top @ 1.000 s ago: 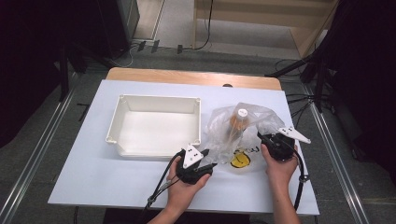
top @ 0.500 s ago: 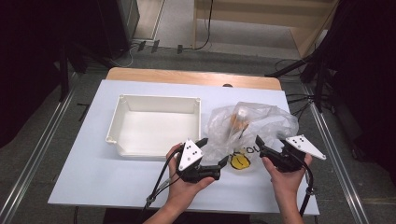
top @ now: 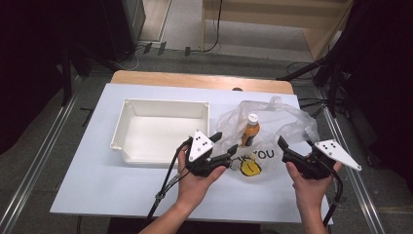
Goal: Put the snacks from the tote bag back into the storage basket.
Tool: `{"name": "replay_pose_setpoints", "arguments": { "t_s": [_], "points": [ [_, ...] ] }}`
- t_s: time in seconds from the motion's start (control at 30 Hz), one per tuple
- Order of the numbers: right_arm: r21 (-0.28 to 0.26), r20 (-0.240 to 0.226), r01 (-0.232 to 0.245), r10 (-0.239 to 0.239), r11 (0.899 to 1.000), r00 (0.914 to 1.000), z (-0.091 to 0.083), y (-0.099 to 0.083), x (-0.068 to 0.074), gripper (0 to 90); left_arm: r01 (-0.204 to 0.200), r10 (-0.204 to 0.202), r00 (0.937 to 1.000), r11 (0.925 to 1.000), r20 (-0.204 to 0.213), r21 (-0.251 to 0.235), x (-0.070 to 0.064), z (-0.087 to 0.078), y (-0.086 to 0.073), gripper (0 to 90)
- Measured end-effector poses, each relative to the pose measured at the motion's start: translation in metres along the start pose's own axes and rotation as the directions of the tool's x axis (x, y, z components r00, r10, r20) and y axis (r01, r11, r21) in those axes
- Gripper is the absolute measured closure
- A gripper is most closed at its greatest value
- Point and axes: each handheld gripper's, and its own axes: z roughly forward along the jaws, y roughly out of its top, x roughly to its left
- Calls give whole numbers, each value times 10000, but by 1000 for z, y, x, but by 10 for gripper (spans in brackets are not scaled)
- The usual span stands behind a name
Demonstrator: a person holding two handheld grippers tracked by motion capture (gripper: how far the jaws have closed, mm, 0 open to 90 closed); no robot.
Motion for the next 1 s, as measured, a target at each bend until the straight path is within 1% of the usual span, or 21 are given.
{"name": "replay_pose_setpoints", "arguments": {
  "t_s": [0.03,0.07,0.13,0.17,0.23,0.3,0.37,0.43,0.47,0.53,0.6,0.73,0.77,0.83,0.93,1.0],
  "points": [
    [-61,18,3,-3,10000,10000,-2,2,-1,165,32,-32,10000,10000,-62,16,1,1,0,487],
    [-106,38,43,-43,9999,10000,-3,3,-2,164,48,-48,9999,9999,-95,92,3,3,0,544],
    [-85,153,-23,24,10000,9999,-5,4,-5,168,4,0,9999,9997,-130,263,5,7,-1,654],
    [-39,172,-89,90,10000,9998,-6,4,-7,168,73,-70,9999,9995,-95,318,6,9,-2,689],
    [51,161,-190,189,9998,9997,-7,1,-10,175,190,-191,9998,9983,23,544,10,12,-5,785],
    [217,153,-255,251,9994,9996,-8,-4,-12,177,280,-284,9996,9971,46,706,12,16,-8,844],
    [409,124,-296,291,9987,9995,-10,-11,-12,176,360,-366,9993,9961,61,807,14,19,-11,866],
    [578,137,-211,204,9981,9997,-12,-16,-14,174,385,-380,9993,9949,-69,932,15,22,-13,875],
    [619,163,-206,197,9979,9997,-14,-17,-15,173,456,-452,9990,9945,-59,939,16,24,-14,877],
    [547,231,-225,213,9982,9995,-19,-18,-17,173,555,-546,9984,9931,-110,1029,17,26,-16,878],
    [388,238,-186,177,9991,9996,-23,-15,-19,178,524,-508,9986,9918,-162,1170,16,28,-19,878],
    [115,152,-69,67,9999,9999,-22,-2,-18,190,649,-620,9977,9889,-259,1334,15,32,-26,879],
    [50,117,-83,82,10000,9999,-20,3,-16,194,634,-599,9978,9882,-294,1392,15,33,-27,880],
    [-215,56,33,-32,9998,10000,-15,15,-13,200,675,-630,9974,9872,-361,1446,16,34,-29,880],
    [-628,71,298,-294,9976,9995,-3,33,-7,229,743,-692,9969,9853,-386,1538,16,35,-33,881],
    [-641,86,341,-336,9974,9994,10,39,-5,271,783,-731,9966,9840,-384,1598,15,36,-35,882]
  ]
}}
